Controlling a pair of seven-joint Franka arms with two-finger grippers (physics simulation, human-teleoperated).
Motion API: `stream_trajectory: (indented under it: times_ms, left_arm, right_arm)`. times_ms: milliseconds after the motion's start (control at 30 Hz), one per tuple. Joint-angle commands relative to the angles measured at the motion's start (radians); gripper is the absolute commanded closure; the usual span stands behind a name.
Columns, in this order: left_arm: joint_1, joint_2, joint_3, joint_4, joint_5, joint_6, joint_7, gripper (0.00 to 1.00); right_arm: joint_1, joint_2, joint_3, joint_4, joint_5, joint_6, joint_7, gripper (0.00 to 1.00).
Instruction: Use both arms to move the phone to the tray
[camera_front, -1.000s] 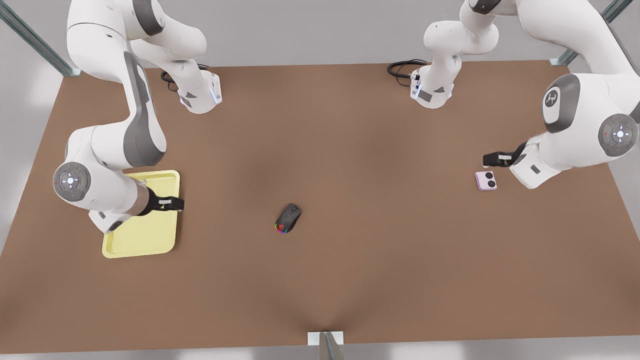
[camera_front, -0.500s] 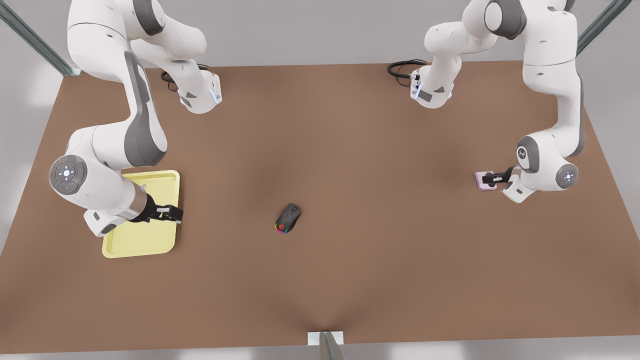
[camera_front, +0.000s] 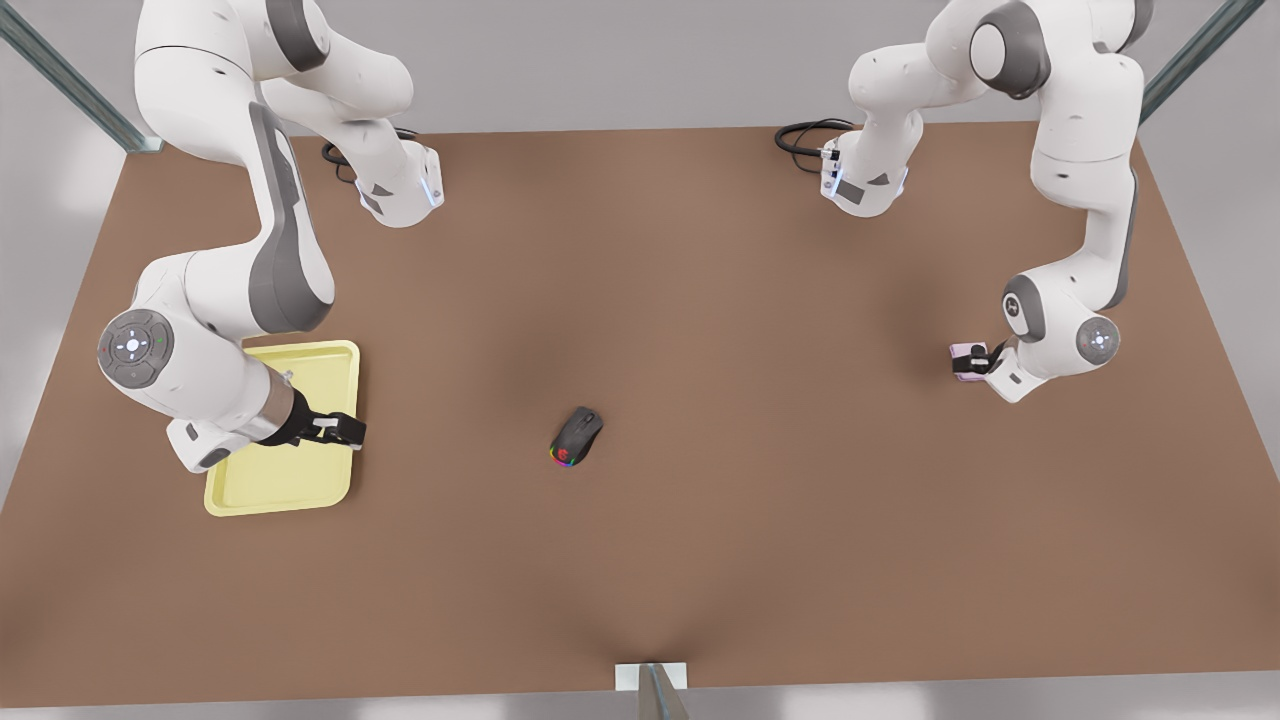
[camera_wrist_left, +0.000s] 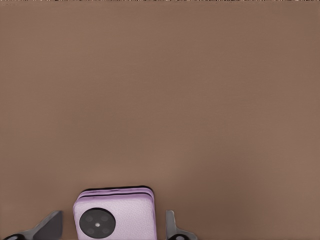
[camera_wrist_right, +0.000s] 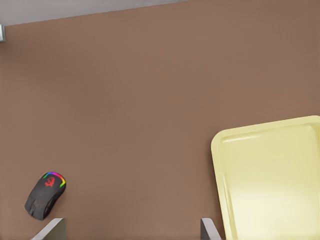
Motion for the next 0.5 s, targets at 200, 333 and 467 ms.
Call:
stream_trajectory:
  times_ms: [200, 333, 467]
  left_arm:
    - [0.0, -0.01, 0.0, -0.046, 0.002, 0.022, -0.053, 0.0]
    - [0.002, -0.007, 0.002, -0.05, 0.002, 0.026, -0.05, 0.0]
    - [0.0, 0.0, 0.002, -0.049, 0.0, 0.031, -0.059, 0.29]
  right_arm:
    - [0.0, -0.001, 0.0, 0.001, 0.001, 0.006, 0.027, 0.0]
    - [0.0, -0.001, 0.0, 0.0, 0.001, 0.004, 0.026, 0.0]
    - [0.0, -0.001, 0.0, 0.0, 0.001, 0.004, 0.027, 0.0]
